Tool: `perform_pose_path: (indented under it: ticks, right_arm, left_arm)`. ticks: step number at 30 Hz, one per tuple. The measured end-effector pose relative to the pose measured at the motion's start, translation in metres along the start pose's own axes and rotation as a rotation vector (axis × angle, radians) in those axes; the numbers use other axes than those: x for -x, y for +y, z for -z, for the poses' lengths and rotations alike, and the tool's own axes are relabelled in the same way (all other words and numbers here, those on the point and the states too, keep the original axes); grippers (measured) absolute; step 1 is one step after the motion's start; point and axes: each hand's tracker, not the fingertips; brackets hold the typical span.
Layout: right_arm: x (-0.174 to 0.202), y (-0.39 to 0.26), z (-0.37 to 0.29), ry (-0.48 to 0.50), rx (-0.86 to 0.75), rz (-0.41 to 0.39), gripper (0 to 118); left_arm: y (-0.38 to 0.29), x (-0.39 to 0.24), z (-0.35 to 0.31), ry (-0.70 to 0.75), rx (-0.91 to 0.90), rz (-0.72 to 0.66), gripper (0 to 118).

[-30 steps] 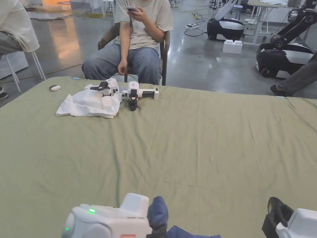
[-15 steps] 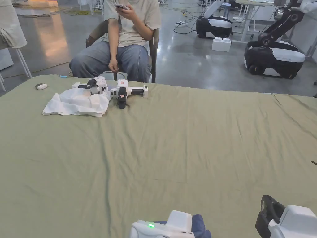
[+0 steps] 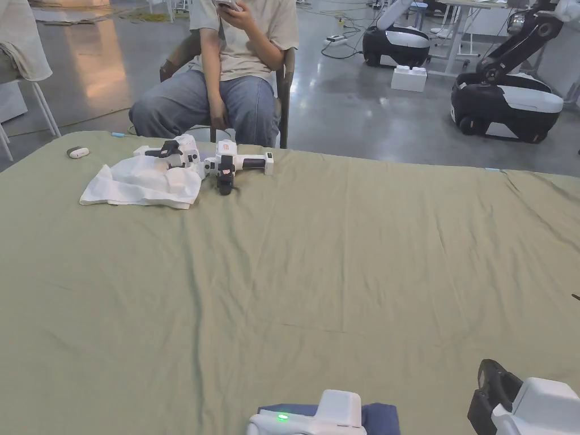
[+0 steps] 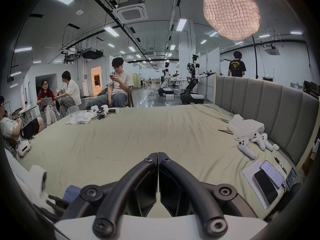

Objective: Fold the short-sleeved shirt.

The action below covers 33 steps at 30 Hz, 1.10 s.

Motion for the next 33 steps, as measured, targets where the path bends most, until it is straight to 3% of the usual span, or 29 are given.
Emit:
perform_pose_path:
  ticks: [1,4,6,8,9,13,18,25,30,33]
  right_arm:
    - [-0.001,0.000,-0.001,-0.002,0.000,-0.001,0]
    - [-0.005,0.000,-0.002,-0.007,-0.001,0.003,0]
    - [-0.007,0.000,-0.003,-0.013,-0.002,0.003,0]
    - [-0.009,0.000,-0.004,-0.016,-0.002,0.006,0]
    - [-0.009,0.000,-0.005,-0.018,-0.002,0.006,0]
    - [-0.011,-0.001,-0.005,-0.021,0.002,0.006,0]
    - [-0.012,-0.004,-0.005,-0.024,0.006,0.007,0]
    - [-0.013,0.001,-0.009,-0.025,-0.013,0.002,0]
    - [-0.007,0.009,-0.006,-0.028,-0.044,-0.001,0]
    - [0.000,0.015,-0.003,-0.027,-0.073,0.005,0]
  left_arm:
    - [0.003,0.001,-0.008,-0.023,-0.016,-0.006,69]
    - [0.012,0.007,-0.028,-0.033,-0.062,-0.001,68]
    - [0.015,0.017,-0.033,-0.017,-0.082,0.000,51]
    - [0.015,0.030,-0.029,0.043,-0.077,-0.013,16]
    - [0.014,0.035,-0.024,0.061,-0.056,-0.027,11]
    - [0.000,0.053,0.011,0.013,0.061,-0.083,10]
    - [-0.021,0.056,0.046,-0.010,0.068,-0.084,3]
    - [-0.018,0.055,0.029,-0.032,0.040,-0.050,2]
    - [0.012,0.046,-0.030,0.001,-0.195,0.074,2]
    - [0.028,0.039,-0.067,0.159,-0.389,0.212,2]
